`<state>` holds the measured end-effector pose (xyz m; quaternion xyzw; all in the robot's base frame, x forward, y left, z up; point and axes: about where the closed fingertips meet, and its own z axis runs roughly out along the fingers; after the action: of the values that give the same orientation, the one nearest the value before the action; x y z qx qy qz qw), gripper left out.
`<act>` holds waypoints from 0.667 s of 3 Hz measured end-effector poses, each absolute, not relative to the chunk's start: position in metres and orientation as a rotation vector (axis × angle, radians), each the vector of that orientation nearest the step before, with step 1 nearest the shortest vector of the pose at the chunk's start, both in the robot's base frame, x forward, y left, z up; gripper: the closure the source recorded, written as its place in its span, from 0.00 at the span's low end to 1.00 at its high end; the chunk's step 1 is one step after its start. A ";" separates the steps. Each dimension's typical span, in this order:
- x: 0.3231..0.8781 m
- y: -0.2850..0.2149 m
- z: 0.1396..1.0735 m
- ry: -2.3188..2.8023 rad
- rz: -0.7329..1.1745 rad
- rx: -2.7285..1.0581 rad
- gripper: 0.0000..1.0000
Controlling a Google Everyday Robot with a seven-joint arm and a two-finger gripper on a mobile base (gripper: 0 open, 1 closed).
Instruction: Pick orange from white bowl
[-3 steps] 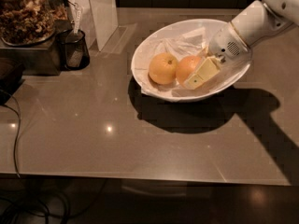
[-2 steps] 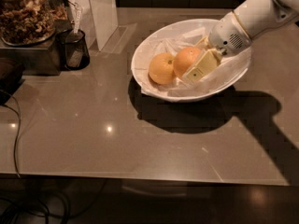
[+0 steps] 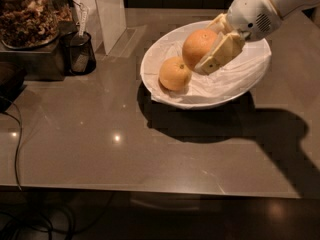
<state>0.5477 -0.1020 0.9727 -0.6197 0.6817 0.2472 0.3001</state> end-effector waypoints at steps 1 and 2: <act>0.535 -0.101 0.986 1.754 0.680 -1.669 1.00; 0.536 -0.100 0.987 1.750 0.674 -1.663 1.00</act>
Offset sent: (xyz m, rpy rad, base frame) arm -0.0108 0.0005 0.0119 0.0216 -0.0135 0.0342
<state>0.5356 -0.0997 0.9867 -0.6304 0.6632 0.2554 0.3123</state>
